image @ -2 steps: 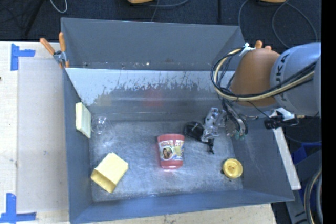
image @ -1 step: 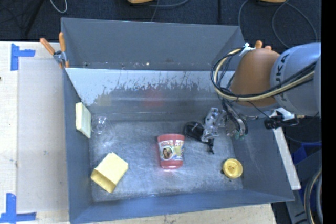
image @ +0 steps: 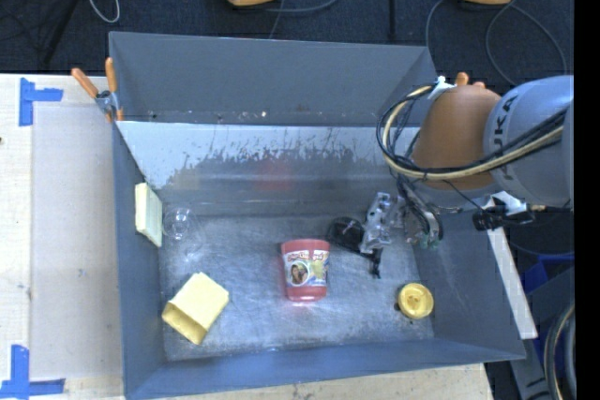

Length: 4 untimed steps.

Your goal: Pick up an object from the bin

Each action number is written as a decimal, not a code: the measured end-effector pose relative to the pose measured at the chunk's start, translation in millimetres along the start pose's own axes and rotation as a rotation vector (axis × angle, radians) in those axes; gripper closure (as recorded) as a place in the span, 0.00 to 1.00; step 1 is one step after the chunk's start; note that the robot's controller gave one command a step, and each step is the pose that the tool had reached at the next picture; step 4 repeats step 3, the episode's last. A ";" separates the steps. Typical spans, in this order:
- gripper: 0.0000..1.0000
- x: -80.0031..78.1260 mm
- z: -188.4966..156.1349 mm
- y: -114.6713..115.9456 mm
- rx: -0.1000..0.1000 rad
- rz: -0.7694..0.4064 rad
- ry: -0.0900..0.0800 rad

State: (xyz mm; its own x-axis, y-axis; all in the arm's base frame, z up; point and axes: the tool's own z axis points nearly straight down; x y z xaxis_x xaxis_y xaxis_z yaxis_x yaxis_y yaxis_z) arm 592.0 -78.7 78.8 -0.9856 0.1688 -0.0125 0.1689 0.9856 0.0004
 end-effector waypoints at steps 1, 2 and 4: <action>1.00 2.4 -8.4 0.0 0.000 -0.001 0.012; 1.00 1.5 -21.7 0.0 0.000 -0.001 0.011; 1.00 0.8 -28.6 0.0 0.000 -0.001 0.009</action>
Offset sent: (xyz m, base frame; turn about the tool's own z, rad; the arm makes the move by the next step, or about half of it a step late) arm -0.0001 0.0000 0.0377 0.0000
